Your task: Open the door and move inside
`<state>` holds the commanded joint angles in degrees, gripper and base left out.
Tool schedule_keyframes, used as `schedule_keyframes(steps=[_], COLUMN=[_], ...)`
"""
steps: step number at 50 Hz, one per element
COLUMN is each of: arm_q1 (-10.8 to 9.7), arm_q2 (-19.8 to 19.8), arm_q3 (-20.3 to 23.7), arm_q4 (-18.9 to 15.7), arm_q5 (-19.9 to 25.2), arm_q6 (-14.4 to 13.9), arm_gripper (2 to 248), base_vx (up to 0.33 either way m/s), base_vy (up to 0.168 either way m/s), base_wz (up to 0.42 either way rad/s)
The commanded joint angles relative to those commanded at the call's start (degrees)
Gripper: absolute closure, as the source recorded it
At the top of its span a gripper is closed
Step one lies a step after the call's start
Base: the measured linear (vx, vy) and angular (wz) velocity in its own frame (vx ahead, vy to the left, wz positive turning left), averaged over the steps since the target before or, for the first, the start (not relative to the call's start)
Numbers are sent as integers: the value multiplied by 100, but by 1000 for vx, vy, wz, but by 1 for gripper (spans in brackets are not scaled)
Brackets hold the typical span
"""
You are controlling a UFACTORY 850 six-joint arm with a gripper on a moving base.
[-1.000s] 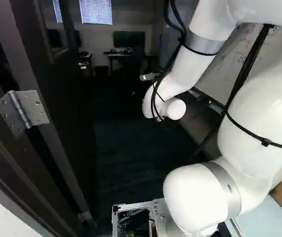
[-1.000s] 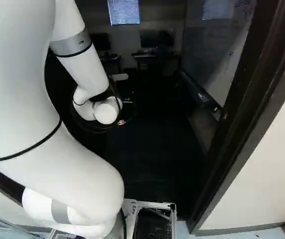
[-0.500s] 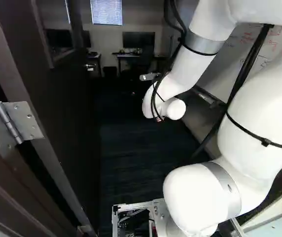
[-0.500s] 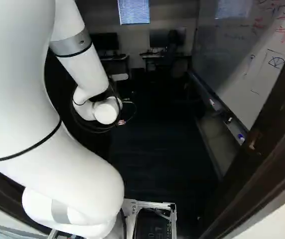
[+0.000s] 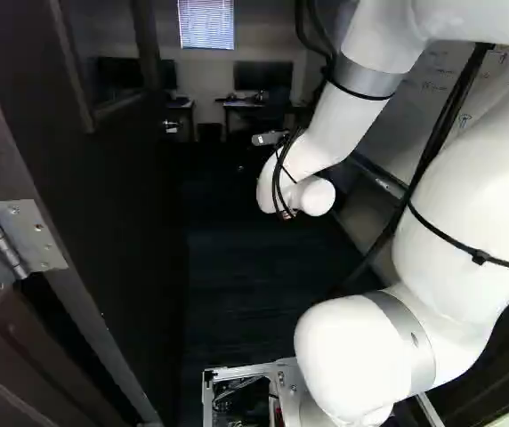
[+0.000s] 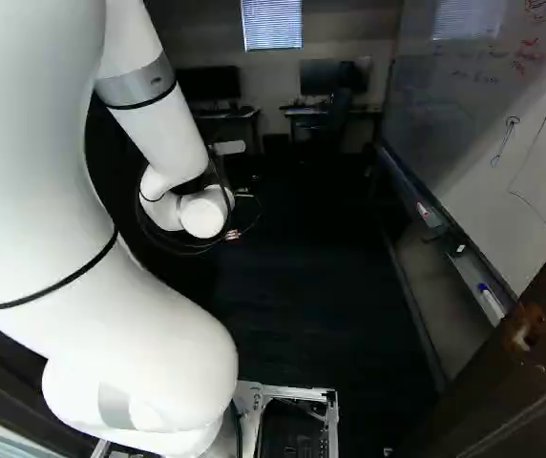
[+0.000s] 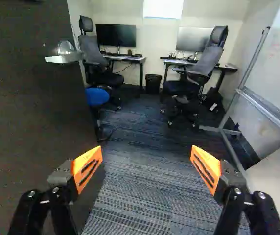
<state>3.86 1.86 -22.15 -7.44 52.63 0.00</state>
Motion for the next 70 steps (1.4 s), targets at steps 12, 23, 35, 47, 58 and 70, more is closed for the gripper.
schedule_keyframes(steps=[12,23,35,47,58,70], arm_q1=[0,0,0,0,0,0], arm_q2=[0,0,0,0,0,0], arm_q3=[0,0,0,0,0,0], arm_q4=[0,0,0,0,0,0], arm_q5=[0,0,0,0,0,0], arm_q6=[0,0,0,0,0,0], arm_gripper=[3,3,3,3,3,3], base_vx=[164,175,180,173,186,182], base_vy=[-28,0,3,3,0,-1], base_wz=[-4,-14,-10,-11,-13,-11])
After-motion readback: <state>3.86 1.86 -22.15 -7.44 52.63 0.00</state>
